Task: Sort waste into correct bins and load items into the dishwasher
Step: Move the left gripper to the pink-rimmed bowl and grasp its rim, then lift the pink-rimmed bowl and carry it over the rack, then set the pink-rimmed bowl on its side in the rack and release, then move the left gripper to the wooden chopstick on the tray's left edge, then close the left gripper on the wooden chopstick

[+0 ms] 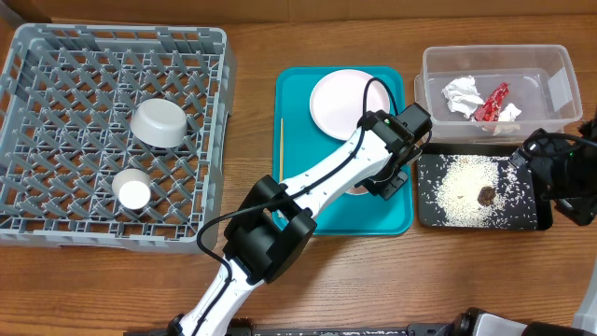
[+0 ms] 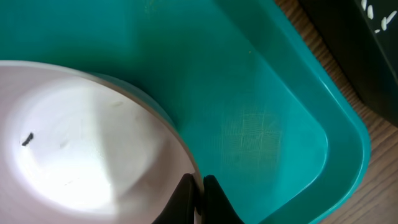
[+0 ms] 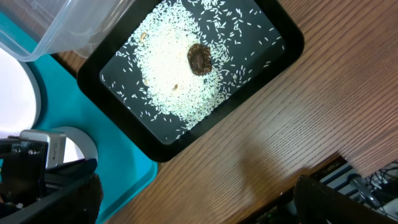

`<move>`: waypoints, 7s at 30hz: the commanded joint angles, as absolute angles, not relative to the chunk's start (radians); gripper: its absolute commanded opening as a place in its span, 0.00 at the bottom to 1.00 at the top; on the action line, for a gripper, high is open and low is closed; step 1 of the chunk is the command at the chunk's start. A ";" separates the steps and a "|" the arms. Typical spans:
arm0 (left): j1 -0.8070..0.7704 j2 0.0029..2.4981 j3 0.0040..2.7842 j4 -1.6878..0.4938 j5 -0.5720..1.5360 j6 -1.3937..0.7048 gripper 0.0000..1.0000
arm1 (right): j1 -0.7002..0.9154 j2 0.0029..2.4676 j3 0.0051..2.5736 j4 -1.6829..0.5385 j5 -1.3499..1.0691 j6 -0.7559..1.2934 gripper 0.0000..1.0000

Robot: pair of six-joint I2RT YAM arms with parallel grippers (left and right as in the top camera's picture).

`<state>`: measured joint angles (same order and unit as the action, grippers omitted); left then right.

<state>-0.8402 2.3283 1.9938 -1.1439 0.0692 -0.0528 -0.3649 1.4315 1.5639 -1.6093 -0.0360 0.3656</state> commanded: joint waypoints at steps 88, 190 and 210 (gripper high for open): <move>0.579 2.460 2.392 -1.482 1.135 0.263 1.00 | -0.361 1.427 1.571 -1.618 -0.023 0.363 1.00; -0.408 1.995 1.295 -0.781 -0.036 -0.319 0.04 | -0.361 1.427 1.571 -1.645 -0.024 0.363 1.00; -0.352 1.995 1.295 -0.934 -0.060 -0.445 0.04 | -0.361 1.427 1.571 -1.644 -0.024 0.363 1.00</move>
